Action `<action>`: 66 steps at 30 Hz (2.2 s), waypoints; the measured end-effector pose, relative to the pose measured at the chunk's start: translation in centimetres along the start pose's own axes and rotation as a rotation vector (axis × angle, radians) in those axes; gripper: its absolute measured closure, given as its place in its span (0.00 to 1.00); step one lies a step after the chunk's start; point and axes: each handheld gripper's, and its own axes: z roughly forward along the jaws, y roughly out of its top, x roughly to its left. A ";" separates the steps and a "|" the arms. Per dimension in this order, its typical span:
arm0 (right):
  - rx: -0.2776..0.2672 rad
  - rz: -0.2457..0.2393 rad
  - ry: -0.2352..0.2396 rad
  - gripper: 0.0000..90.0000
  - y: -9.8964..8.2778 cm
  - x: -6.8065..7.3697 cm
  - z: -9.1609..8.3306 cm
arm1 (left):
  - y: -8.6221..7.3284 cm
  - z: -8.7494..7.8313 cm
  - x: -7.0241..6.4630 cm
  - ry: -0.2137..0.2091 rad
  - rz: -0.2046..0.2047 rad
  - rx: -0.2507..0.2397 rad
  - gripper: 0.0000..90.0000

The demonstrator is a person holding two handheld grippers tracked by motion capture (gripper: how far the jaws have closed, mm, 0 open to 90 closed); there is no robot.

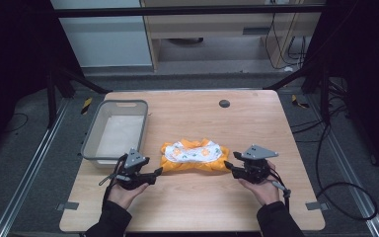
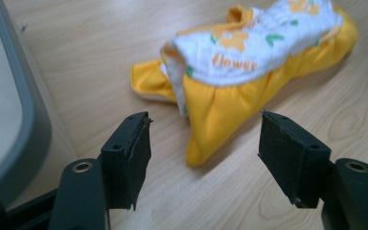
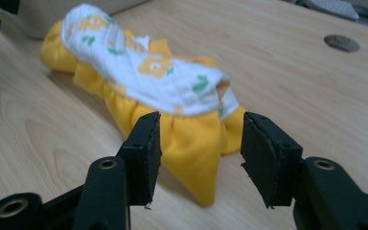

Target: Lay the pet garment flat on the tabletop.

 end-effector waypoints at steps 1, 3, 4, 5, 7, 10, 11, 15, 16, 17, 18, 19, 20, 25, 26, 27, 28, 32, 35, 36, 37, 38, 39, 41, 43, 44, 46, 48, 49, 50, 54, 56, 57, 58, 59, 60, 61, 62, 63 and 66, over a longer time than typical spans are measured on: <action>0.007 0.000 0.001 0.53 -0.4 0.0 0.0 | -0.3 0.2 0.0 0.006 0.004 0.010 0.40; 0.024 0.006 0.000 0.52 -1.6 -0.1 0.1 | -0.9 0.8 0.0 0.004 0.012 0.033 0.47; 0.034 0.013 0.001 0.52 -1.9 -0.2 0.3 | -1.0 1.1 0.1 0.015 0.019 0.067 0.47; 0.034 0.013 0.001 0.52 -1.9 -0.2 0.3 | -1.0 1.1 0.1 0.015 0.019 0.067 0.48; 0.072 0.021 0.009 0.52 -3.0 -0.3 1.0 | -1.1 1.9 0.0 0.023 0.041 0.104 0.50; 0.088 0.024 0.008 0.52 -3.2 -0.2 1.8 | -1.2 2.3 -0.2 0.018 0.050 0.112 0.53; 0.090 0.030 0.010 0.52 -3.1 -0.2 2.0 | -1.2 2.5 -0.3 0.019 0.053 0.114 0.54; 0.111 0.019 0.000 0.54 -3.0 -0.1 3.0 | -1.0 3.2 -0.4 0.028 0.069 0.114 0.59; 0.118 0.019 0.004 0.55 -3.1 -0.2 3.2 | -1.0 3.4 -0.5 0.018 0.075 0.114 0.61; 0.125 0.016 0.007 0.56 -3.1 -0.2 3.4 | -1.0 3.5 -0.5 0.016 0.082 0.120 0.66; 0.125 0.016 0.007 0.56 -3.1 -0.2 3.4 | -1.0 3.5 -0.5 0.016 0.082 0.120 0.71; 0.145 0.015 0.011 0.64 -3.2 -0.2 3.6 | -0.9 3.7 -0.5 -0.010 0.083 0.128 0.77; 0.145 0.015 0.011 0.64 -3.2 -0.2 3.6 | -0.9 3.7 -0.5 -0.010 0.083 0.128 0.82; 0.168 0.025 0.043 0.93 -2.8 -0.2 3.4 | -0.6 3.1 -0.7 -0.054 0.080 0.111 0.96; 0.166 0.023 0.051 0.96 -2.7 -0.2 3.1 | -0.6 2.9 -0.7 -0.073 0.074 0.104 0.97; 0.158 0.023 0.064 0.96 -2.5 -0.2 2.9 | -0.5 2.6 -0.8 -0.077 0.078 0.100 0.97; 0.155 0.027 0.083 0.96 -2.2 0.0 2.5 | -0.3 2.3 -0.9 -0.080 0.082 0.097 0.98; 0.113 0.019 0.124 0.97 -1.5 0.5 0.8 | 0.5 0.2 -1.0 -0.112 0.078 0.035 0.98; 0.082 0.017 0.144 0.97 -0.9 0.8 -0.8 | 0.7 -1.7 -1.4 -0.150 0.067 0.006 0.98; 0.082 0.017 0.144 0.97 -0.9 0.8 -0.8 | 0.7 -1.7 -1.4 -0.150 0.067 0.006 0.98; 0.067 0.013 0.152 0.97 -0.8 1.0 -1.4 | 0.7 -2.6 -1.6 -0.165 0.060 -0.002 0.98; 0.056 0.010 0.178 0.96 -0.7 1.4 -2.8 | 0.5 -3.4 -1.6 -0.182 0.040 0.001 0.98; 0.049 0.009 0.187 0.96 -0.7 1.6 -3.3 | 0.5 -3.4 -1.6 -0.182 0.040 0.001 0.98; 0.053 0.020 0.211 0.96 -1.0 2.1 -4.4 | -0.5 -4.5 -2.1 -0.204 0.028 0.031 0.98; 0.073 0.024 0.229 0.96 -1.8 2.4 -5.2 | -1.6 -4.8 -2.6 -0.217 0.024 0.053 0.97; 0.073 0.024 0.229 0.96 -1.8 2.4 -5.2 | -1.6 -4.8 -2.6 -0.217 0.024 0.053 0.97; 0.116 0.027 0.233 0.95 -3.0 2.8 -5.3 | -2.7 -4.4 -3.1 -0.217 0.026 0.098 0.96; 0.171 0.014 0.218 0.91 -4.1 3.2 -4.8 | -3.4 -3.6 -3.3 -0.210 0.029 0.134 0.89; 0.190 0.002 0.209 0.88 -4.4 3.3 -4.6 | -3.5 -3.4 -3.4 -0.202 0.028 0.144 0.85; 0.190 0.002 0.209 0.88 -4.4 3.3 -4.6 | -3.5 -3.4 -3.4 -0.202 0.028 0.144 0.80; 0.166 -0.019 0.189 0.76 -4.6 3.0 -4.4 | -3.3 -4.0 -3.0 -0.169 0.012 0.087 0.58; 0.123 -0.009 0.175 0.74 -4.3 2.8 -4.8 | -3.0 -4.9 -2.5 -0.151 0.002 0.018 0.50; 0.105 -0.006 0.173 0.73 -4.1 2.7 -5.0 | -2.9 -5.2 -2.3 -0.141 -0.001 -0.002 0.48; 0.086 0.003 0.164 0.72 -3.9 2.6 -5.2 | -2.6 -5.5 -2.1 -0.132 0.001 -0.018 0.47; 0.070 0.009 0.156 0.71 -3.6 2.4 -5.2 | -2.3 -5.6 -1.8 -0.122 0.003 -0.028 0.46; 0.061 0.010 0.149 0.69 -3.4 2.2 -5.2 | -1.8 -5.8 -1.5 -0.100 0.007 -0.042 0.46; 0.046 0.013 0.129 0.67 -3.0 2.0 -5.1 | -1.5 -5.8 -1.3 -0.089 0.011 -0.054 0.46; 0.046 0.013 0.129 0.67 -3.0 2.0 -5.1 | -1.5 -5.8 -1.3 -0.089 0.011 -0.054 0.46; 0.027 0.018 0.106 0.65 -2.3 1.4 -4.8 | -0.6 -5.6 -0.6 -0.067 0.011 -0.074 0.46; 0.006 0.035 0.081 0.61 -1.3 0.6 -4.0 | 1.1 -4.7 0.0 -0.048 0.030 -0.080 0.46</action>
